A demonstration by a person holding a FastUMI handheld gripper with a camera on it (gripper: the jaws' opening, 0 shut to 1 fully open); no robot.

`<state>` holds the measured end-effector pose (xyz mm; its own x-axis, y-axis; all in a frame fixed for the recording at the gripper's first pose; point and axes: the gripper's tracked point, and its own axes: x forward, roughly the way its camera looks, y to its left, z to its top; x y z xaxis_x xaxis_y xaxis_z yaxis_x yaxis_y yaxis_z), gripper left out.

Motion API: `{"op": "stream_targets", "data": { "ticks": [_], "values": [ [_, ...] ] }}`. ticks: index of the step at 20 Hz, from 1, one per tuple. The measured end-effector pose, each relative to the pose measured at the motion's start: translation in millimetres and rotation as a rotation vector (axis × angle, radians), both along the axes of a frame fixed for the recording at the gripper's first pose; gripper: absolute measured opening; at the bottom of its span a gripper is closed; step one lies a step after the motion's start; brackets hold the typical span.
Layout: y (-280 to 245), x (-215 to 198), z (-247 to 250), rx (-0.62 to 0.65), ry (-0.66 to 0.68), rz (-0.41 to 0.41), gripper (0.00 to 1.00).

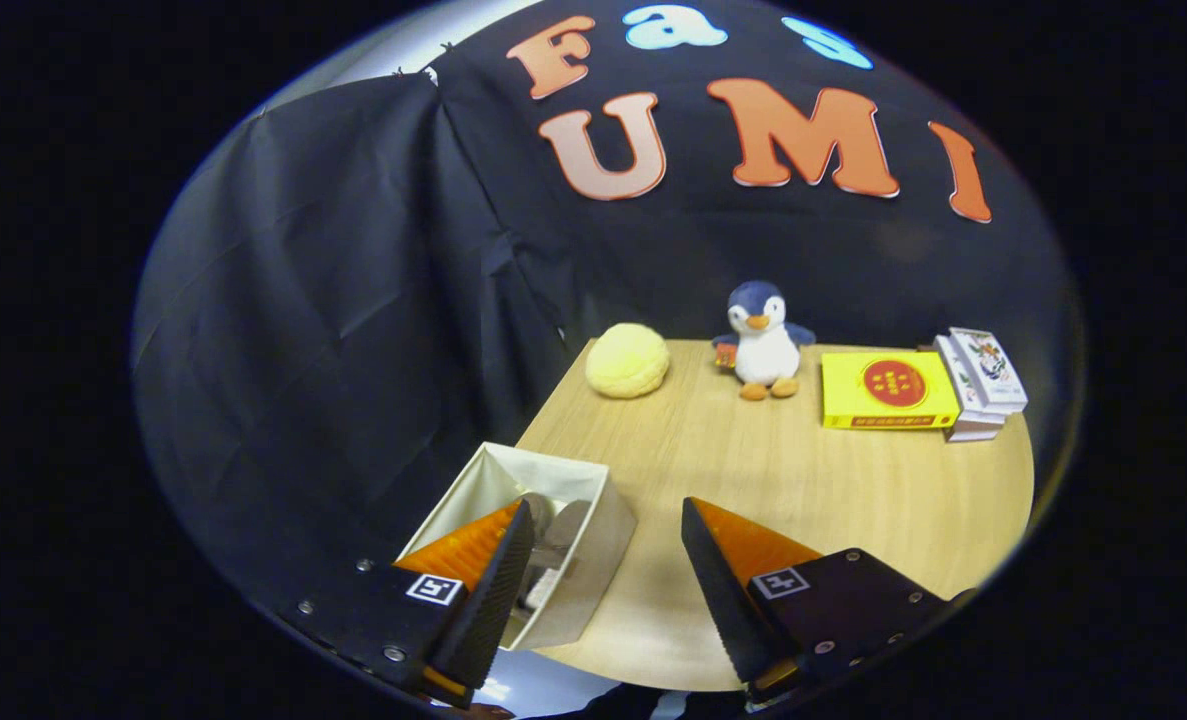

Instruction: Open the storage box then place both shoes into the box .Put the left shoe in first, then the right shoe, with the right side of both shoes facing outward in a uniform manner.

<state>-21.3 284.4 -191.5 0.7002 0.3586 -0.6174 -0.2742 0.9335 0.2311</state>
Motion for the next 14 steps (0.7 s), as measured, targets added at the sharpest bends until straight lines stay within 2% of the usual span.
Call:
{"op": "stream_targets", "data": {
  "ticks": [5,11,14],
  "values": [
    [-78.5,20.0,52.8,0.044,-0.194,-0.107,0.97],
    [-186.6,27.7,121.3,-0.047,-0.5,-0.209,0.98],
    [-226.8,16.0,151.7,-0.098,-0.609,-0.255,0.98]
  ]
}}
